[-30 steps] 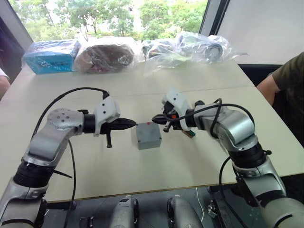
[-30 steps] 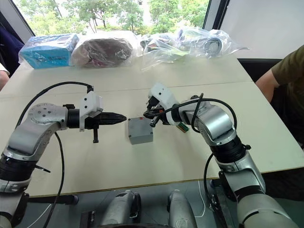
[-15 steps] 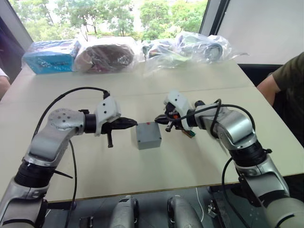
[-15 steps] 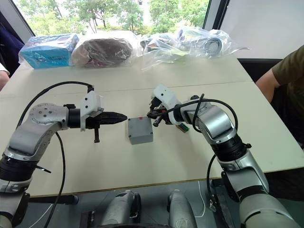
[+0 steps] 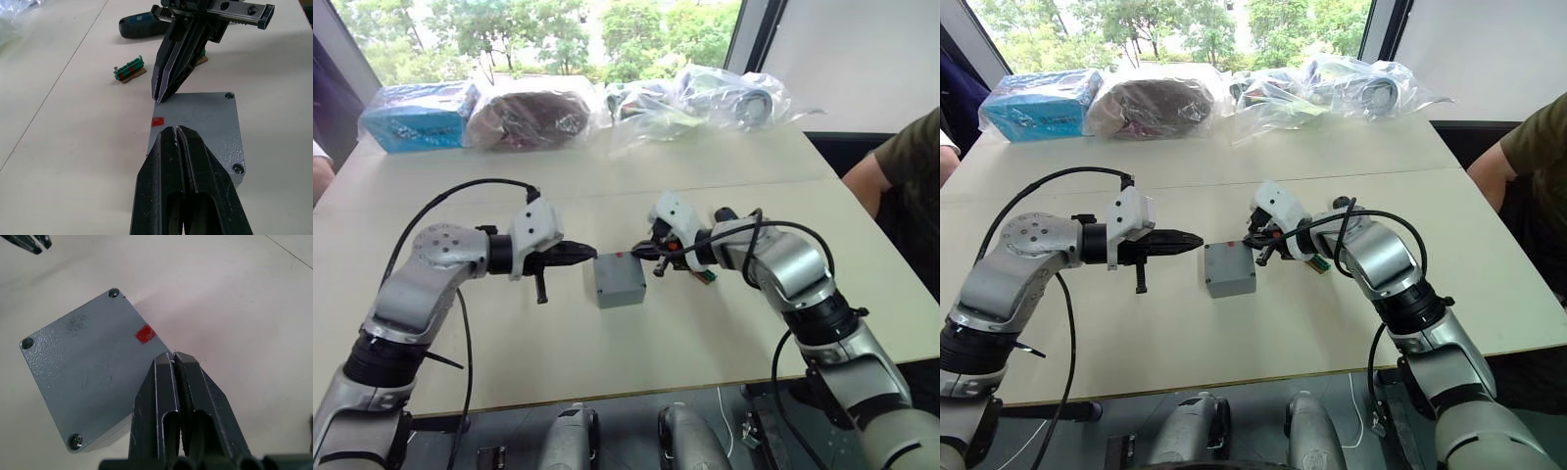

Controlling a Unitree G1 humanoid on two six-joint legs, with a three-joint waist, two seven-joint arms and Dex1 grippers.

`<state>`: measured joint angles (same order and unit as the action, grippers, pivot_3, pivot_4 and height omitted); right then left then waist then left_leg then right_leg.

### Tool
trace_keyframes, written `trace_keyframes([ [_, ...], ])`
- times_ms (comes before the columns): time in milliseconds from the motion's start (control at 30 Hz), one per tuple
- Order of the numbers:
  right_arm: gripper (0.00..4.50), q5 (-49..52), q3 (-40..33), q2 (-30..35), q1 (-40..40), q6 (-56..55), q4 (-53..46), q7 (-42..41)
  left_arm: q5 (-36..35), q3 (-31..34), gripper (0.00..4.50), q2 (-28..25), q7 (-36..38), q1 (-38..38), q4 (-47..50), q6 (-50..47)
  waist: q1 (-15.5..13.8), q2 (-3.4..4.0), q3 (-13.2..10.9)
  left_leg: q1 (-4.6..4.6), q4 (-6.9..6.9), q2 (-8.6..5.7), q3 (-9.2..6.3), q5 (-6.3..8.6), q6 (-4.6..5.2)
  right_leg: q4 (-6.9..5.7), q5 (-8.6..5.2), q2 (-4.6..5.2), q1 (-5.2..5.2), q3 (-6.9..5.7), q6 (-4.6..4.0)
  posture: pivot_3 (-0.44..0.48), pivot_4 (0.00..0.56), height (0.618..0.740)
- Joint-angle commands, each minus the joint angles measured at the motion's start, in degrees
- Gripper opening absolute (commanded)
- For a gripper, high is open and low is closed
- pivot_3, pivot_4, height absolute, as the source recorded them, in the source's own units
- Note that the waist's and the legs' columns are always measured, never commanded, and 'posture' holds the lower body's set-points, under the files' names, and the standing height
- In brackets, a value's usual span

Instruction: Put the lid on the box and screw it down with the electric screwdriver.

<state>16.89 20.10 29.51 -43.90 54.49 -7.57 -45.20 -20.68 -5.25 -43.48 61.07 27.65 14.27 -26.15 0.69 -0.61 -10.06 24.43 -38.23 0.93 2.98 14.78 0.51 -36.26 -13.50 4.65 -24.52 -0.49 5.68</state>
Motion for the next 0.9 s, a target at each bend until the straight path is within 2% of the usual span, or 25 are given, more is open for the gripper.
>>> trace_keyframes([
  [33,0.72,-0.55,0.69,0.63,0.78,-0.91,-0.82,-1.08,-0.39,0.56,0.0,0.21,-0.39,0.8,1.67,-0.04,0.01,0.0,0.0,0.0,0.0,0.0,0.0,0.0,0.0,0.0,0.0,0.0,0.0,0.0,0.0,0.0,0.15,0.74],
  [200,2.74,-0.3,-0.88,2.24,0.83,-1.11,-2.04,-2.23,-0.63,0.54,0.0,0.45,-0.74,0.33,2.5,-0.44,-0.04,0.0,0.0,0.0,0.0,0.0,0.0,0.0,0.0,0.0,0.0,0.0,0.0,0.0,0.0,0.0,0.15,0.74],
  [333,4.33,0.8,-5.18,5.14,1.11,-0.86,-3.69,-2.73,-1.89,1.39,0.0,0.85,-0.87,-0.24,3.63,-1.51,-0.06,0.0,0.0,0.0,0.0,0.0,0.01,0.0,0.0,0.0,0.0,0.0,0.0,0.0,0.0,0.0,0.15,0.74],
  [433,4.47,1.38,-9.74,10.99,0.38,2.16,-6.29,-3.25,-3.19,2.07,0.0,0.71,0.01,-0.15,4.23,-1.56,-0.24,0.01,-0.01,0.02,0.0,0.0,0.0,0.0,0.0,0.0,0.0,0.02,0.0,0.0,0.0,0.0,0.15,0.74],
  [567,4.47,1.46,-14.16,16.03,-3.79,10.94,-0.77,-0.9,-6.47,2.33,0.0,2.62,0.03,1.67,3.76,-3.13,-0.06,0.01,-0.01,0.0,-0.01,0.0,0.01,0.0,0.0,0.02,0.0,0.02,0.01,0.01,0.0,0.0,0.15,0.74],
  [700,4.47,-0.86,-8.03,23.34,-6.01,16.71,3.76,-2.43,-4.68,0.17,0.0,4.28,0.75,3.18,1.38,-0.41,-0.13,0.0,-0.01,-0.01,0.02,0.0,0.0,0.0,0.0,0.03,-0.01,0.0,0.01,0.0,-0.02,0.0,0.15,0.74],
  [900,4.47,-3.94,1.87,25.42,-10.11,20.37,13.25,-4.23,-3.2,-1.57,0.0,7.33,0.74,3.8,-1.53,2.38,0.3,0.01,-0.01,-0.01,0.01,0.0,0.07,0.0,0.0,0.05,-0.01,-0.02,-0.02,0.07,-0.01,0.0,0.15,0.74],
])
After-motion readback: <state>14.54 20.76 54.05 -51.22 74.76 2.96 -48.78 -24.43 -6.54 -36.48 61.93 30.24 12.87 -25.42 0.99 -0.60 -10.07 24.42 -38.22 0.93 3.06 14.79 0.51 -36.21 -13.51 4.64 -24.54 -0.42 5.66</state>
